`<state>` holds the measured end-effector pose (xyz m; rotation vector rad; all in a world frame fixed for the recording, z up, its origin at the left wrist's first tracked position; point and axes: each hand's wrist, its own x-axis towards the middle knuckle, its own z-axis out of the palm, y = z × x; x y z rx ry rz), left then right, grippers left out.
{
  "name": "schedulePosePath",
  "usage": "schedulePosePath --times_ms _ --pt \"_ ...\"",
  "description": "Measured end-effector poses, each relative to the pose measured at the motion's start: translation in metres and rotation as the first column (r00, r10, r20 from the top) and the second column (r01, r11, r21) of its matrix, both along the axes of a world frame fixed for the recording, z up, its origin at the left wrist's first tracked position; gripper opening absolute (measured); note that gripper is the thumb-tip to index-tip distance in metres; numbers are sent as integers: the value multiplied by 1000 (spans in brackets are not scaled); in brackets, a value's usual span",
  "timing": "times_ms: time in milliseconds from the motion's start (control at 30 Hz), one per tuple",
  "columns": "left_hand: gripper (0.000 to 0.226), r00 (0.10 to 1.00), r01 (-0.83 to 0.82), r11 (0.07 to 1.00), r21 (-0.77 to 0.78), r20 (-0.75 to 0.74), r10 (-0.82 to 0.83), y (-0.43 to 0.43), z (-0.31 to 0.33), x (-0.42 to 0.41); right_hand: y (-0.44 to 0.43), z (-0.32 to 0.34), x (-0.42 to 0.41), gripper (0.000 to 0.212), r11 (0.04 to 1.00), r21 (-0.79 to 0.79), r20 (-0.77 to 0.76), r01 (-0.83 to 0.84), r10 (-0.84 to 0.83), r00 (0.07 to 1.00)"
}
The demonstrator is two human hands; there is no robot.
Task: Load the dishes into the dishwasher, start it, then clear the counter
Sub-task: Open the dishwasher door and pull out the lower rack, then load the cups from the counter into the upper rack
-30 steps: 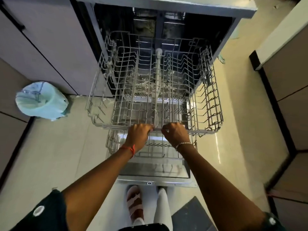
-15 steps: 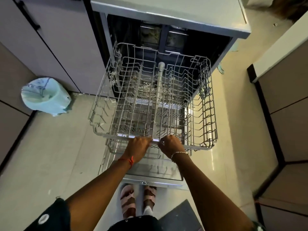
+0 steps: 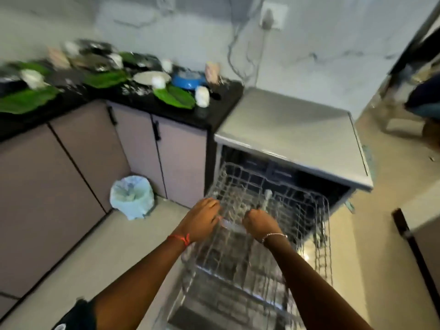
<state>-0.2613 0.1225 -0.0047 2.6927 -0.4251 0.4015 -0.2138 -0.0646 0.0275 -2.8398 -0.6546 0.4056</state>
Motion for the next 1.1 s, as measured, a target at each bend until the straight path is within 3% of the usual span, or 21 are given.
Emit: schedulePosePath --times_ms 167,400,600,767,933,1100 --pt "36 972 -166 984 62 177 153 72 95 19 75 79 36 35 985 36 210 -170 159 965" --pt "38 924 -349 930 119 208 320 206 162 29 210 143 67 32 940 105 428 -324 252 868" --pt "39 927 -368 906 210 156 341 325 192 36 324 157 83 31 933 205 451 -297 180 874" --pt "44 919 -378 894 241 211 332 423 206 41 417 157 89 31 927 287 406 -242 112 907" --pt "53 916 -382 913 142 191 353 481 199 53 469 151 93 32 936 242 393 -254 145 908" --pt "34 914 -392 919 36 132 385 511 177 90 488 141 122 33 956 202 371 -212 126 920"
